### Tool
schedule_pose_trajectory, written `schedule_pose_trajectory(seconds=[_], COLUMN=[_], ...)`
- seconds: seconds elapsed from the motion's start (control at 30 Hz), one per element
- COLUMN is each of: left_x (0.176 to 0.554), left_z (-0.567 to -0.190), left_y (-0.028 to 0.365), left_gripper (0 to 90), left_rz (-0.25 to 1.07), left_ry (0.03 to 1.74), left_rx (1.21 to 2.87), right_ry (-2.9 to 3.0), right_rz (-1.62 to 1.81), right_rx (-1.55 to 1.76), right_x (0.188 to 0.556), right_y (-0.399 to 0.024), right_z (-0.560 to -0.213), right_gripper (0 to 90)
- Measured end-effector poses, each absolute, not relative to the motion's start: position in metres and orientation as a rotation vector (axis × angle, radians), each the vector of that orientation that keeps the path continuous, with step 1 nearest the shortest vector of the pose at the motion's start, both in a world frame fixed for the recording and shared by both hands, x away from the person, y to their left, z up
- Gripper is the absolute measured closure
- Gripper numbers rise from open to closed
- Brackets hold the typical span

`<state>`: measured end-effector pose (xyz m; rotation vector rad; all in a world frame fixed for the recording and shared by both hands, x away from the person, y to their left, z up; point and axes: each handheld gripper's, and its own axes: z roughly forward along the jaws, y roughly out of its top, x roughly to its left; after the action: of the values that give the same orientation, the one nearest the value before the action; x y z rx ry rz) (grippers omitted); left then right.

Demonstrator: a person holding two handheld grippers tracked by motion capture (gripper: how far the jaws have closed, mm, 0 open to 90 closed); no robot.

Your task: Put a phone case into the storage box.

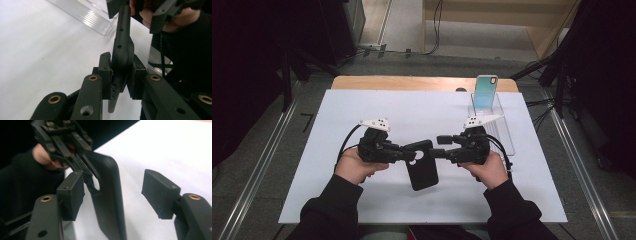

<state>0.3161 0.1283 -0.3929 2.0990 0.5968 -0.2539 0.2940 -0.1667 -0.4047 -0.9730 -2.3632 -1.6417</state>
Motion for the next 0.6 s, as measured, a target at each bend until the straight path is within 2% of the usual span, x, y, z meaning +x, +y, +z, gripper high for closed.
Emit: schedule_pose_trajectory(seconds=[0.3, 0.37, 0.43, 0.6], left_x=[0.317, 0.317, 0.317, 0.316], left_z=[-0.391, -0.390, -0.389, -0.386], left_y=[0.129, 0.129, 0.130, 0.130], left_gripper=[76.5, 76.5, 76.5, 76.5], left_rz=[-0.243, -0.233, -0.226, -0.183], left_ry=[0.662, 0.695, 0.705, 0.757], left_rx=[2.092, 2.092, 2.089, 2.072], right_ry=[-2.424, -2.444, -2.478, -2.496], right_rz=[-1.615, -1.612, -1.608, -1.568], right_rx=[-0.967, -0.966, -0.977, -1.068], right_x=[0.294, 0.294, 0.293, 0.293], right_y=[-0.163, -0.161, -0.159, -0.153], right_z=[-0.414, -0.415, -0.416, -0.421], right_gripper=[23.4, 17.5, 1.9, 0.0])
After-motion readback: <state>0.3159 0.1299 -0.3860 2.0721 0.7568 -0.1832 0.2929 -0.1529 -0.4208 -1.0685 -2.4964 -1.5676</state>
